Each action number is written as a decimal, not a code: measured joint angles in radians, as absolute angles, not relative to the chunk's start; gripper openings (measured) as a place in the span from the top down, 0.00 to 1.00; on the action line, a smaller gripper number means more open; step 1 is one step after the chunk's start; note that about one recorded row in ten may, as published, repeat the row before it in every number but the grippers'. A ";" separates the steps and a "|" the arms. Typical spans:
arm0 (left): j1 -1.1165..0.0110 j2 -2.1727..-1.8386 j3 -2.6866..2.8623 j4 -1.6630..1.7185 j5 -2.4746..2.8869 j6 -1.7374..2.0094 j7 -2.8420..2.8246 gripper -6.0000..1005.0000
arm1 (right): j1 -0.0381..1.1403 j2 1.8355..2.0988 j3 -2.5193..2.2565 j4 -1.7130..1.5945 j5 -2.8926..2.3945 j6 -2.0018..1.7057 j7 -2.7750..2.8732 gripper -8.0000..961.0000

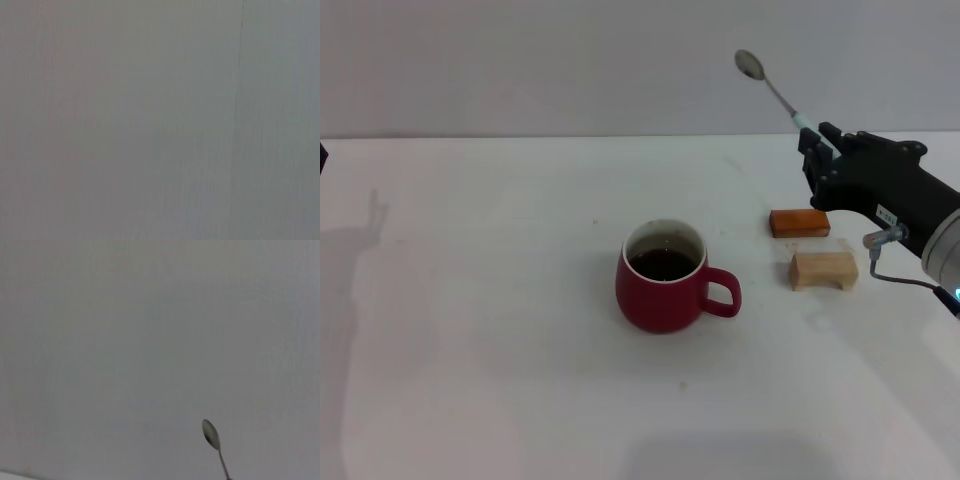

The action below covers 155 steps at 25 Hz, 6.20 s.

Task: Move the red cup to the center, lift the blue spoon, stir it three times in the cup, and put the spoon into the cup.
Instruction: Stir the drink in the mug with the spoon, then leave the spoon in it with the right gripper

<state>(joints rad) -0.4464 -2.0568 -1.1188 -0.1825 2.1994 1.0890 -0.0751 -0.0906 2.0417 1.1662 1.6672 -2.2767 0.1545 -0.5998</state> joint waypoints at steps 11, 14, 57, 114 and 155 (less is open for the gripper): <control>-0.447 -2.057 -1.124 -0.182 2.206 1.087 -0.075 0.16 | -0.083 2.073 1.236 1.805 -2.373 0.389 -0.593 0.83; -0.449 -2.057 -1.124 -0.183 2.207 1.088 -0.075 0.16 | -0.074 2.073 1.271 1.859 -2.377 0.479 -0.592 0.83; -0.456 -2.059 -1.124 -0.184 2.207 1.083 -0.074 0.16 | 0.389 2.071 1.633 2.027 -2.447 1.382 -0.390 0.82; -0.489 -2.066 -1.124 -0.193 2.200 1.046 -0.071 0.16 | 0.950 2.049 1.686 1.568 -2.604 1.806 -0.510 0.81; -0.500 -2.067 -1.124 -0.206 2.204 1.045 -0.075 0.16 | 1.204 2.054 1.701 1.026 -2.637 1.652 -0.625 0.80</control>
